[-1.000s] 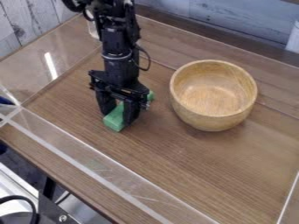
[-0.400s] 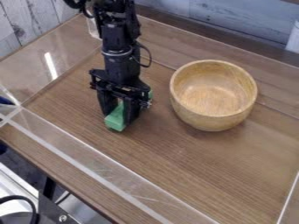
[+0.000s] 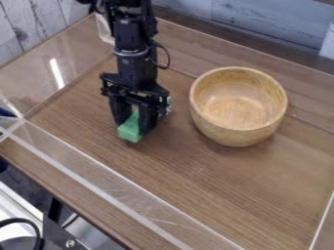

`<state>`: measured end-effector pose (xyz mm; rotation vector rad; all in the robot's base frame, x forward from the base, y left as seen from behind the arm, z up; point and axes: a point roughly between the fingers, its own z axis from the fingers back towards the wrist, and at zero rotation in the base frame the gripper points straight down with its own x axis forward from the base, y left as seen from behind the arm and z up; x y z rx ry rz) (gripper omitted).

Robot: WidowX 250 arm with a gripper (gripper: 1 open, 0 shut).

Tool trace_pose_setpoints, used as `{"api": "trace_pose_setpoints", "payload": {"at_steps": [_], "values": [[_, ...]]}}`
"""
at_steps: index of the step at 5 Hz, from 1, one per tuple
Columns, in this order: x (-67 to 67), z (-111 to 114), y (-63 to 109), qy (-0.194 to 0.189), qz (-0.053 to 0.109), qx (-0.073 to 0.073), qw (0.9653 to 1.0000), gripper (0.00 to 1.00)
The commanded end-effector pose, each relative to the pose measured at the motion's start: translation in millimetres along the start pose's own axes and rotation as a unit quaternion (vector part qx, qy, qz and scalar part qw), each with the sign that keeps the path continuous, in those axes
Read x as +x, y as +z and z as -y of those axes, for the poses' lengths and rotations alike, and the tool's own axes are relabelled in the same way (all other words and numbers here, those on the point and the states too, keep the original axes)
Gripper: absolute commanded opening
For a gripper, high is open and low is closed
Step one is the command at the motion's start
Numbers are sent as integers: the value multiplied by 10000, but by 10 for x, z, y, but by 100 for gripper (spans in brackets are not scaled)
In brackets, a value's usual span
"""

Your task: Put the green block in the brown bowl

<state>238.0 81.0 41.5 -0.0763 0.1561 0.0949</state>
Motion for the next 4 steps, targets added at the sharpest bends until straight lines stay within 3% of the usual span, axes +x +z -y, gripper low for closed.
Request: {"api": "trace_pose_setpoints", "payload": {"at_steps": [1,3,4], "values": [[87,-9,292,19,455,78,9989,0],[121,46,428,9,525,15,9986,0],[204,155,597,-60,661,-70,9978,0]]}}
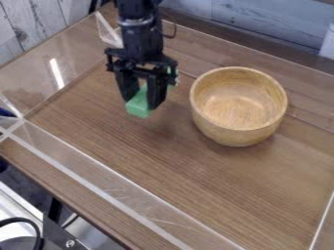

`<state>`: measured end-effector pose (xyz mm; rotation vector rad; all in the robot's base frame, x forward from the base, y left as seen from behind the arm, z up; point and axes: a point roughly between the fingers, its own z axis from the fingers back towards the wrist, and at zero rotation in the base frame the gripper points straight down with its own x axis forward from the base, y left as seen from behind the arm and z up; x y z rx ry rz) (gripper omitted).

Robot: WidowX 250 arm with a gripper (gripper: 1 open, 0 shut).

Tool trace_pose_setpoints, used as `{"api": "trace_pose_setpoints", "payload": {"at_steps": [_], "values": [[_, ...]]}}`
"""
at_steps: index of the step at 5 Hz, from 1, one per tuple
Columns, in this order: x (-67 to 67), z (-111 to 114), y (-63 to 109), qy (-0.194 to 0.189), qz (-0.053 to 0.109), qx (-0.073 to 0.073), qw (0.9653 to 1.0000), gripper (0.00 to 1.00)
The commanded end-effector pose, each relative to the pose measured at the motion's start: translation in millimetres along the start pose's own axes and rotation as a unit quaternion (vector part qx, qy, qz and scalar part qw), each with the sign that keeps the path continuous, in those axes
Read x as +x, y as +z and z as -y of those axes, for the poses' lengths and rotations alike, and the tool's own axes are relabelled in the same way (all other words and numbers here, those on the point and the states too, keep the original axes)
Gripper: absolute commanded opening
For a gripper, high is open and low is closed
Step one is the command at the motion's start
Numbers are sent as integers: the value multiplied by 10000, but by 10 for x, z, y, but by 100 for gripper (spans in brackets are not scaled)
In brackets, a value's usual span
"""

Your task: Put the green block in the brown bowl

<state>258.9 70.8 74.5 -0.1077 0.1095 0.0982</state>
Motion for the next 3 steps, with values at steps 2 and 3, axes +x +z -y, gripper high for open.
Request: {"api": "trace_pose_setpoints", "payload": {"at_steps": [2,3], "values": [[341,562,435,-314,535,-105,9980,0],[402,901,381,-572,519,-156,9969,0]]}}
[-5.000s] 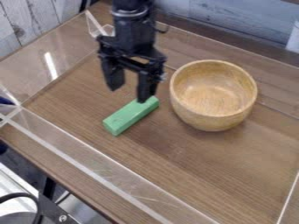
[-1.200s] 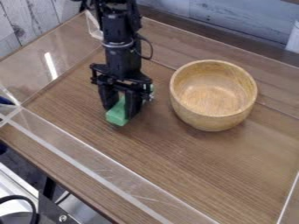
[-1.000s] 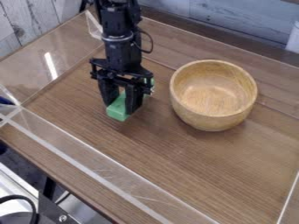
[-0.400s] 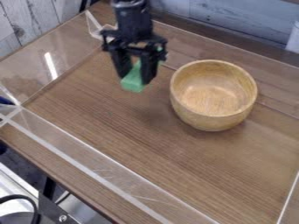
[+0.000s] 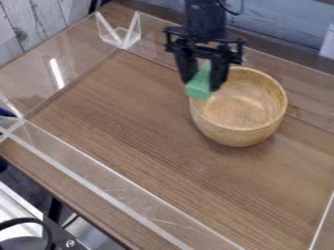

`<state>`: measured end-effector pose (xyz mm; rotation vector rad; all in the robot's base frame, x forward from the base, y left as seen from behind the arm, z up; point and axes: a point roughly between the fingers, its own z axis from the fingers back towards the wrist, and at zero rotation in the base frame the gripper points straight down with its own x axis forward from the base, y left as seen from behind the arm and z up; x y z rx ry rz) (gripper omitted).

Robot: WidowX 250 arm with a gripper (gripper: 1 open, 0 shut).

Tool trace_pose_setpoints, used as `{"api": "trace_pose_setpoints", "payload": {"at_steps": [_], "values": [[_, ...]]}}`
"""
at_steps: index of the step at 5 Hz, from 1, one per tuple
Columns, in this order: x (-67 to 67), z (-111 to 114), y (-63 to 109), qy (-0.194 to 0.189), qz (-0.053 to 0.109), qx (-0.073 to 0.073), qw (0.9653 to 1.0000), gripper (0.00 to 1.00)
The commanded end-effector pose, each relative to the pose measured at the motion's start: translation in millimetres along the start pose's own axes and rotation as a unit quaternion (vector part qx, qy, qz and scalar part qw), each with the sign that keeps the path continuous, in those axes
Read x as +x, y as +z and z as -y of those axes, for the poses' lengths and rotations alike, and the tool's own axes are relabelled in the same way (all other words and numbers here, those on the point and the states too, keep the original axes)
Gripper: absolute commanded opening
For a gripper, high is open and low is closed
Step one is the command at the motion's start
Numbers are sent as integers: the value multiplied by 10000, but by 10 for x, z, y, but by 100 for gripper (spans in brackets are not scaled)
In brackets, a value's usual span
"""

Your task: Put the green block in the brown bowl

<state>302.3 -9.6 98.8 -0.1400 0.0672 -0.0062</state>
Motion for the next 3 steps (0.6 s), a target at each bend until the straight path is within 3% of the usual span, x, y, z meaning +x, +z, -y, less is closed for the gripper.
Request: {"api": "trace_pose_setpoints", "payload": {"at_steps": [1,3], "values": [[112,225,86,-233,306,5,9993,0],[136,320,-36,-379,219,17,9990,0]]}}
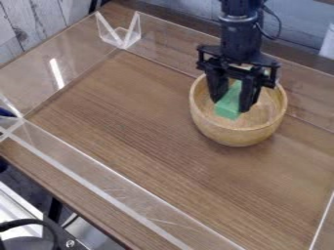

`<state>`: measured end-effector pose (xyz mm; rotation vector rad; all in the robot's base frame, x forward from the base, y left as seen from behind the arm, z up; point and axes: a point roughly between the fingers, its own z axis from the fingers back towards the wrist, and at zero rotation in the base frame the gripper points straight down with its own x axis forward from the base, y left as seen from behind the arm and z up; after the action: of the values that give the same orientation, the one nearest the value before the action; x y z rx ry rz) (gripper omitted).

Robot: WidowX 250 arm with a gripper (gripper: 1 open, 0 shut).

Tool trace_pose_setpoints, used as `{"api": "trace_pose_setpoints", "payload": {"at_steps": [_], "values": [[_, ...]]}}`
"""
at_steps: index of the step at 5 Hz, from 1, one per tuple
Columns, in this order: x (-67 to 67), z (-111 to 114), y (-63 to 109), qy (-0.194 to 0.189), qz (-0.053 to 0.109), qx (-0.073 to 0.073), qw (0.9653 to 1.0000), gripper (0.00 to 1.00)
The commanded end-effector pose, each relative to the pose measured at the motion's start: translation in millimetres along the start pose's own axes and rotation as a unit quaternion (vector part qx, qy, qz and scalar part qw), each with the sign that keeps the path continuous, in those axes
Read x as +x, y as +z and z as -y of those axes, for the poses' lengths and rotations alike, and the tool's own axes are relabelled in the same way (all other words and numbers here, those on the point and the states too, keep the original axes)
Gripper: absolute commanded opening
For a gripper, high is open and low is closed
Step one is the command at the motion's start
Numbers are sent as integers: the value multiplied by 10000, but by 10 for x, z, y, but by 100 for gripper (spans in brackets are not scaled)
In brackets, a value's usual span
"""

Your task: Put the green block in the brown bowl

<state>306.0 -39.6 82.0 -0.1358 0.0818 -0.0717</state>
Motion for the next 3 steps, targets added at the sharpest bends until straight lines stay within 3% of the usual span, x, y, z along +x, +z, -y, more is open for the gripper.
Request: {"api": "trace_pose_setpoints", "payload": {"at_steps": [1,3], "values": [[82,51,188,-72,337,-2,9994,0],[65,80,277,-104,420,-6,9991,0]]}}
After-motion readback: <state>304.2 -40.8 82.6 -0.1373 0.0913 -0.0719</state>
